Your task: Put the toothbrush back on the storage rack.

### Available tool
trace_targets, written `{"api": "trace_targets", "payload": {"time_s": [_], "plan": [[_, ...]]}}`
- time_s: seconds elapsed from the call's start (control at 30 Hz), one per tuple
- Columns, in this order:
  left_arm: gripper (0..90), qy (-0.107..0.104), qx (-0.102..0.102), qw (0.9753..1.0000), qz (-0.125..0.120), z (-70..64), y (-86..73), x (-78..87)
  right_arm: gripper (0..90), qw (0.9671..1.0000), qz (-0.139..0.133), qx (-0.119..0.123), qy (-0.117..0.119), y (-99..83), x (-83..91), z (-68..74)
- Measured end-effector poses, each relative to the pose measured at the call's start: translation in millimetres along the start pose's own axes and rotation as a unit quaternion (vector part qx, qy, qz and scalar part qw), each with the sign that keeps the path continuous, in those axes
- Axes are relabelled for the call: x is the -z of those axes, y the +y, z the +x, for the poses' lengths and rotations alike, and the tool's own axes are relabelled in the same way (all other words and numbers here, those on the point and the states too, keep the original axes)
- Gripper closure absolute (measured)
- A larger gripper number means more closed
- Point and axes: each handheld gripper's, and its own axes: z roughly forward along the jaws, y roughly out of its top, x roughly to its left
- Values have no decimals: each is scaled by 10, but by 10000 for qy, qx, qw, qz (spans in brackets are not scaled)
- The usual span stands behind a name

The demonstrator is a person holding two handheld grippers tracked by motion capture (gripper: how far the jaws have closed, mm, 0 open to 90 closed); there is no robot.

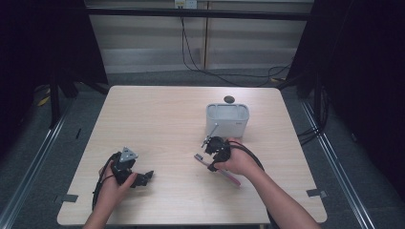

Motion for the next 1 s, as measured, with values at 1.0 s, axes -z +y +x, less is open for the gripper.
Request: {"api": "trace_targets", "payload": {"time_s": [1.0], "plan": [[0,6,13,10000,-8,4,9,-11,741,9987,498,-117,-49,99,-127,6]]}}
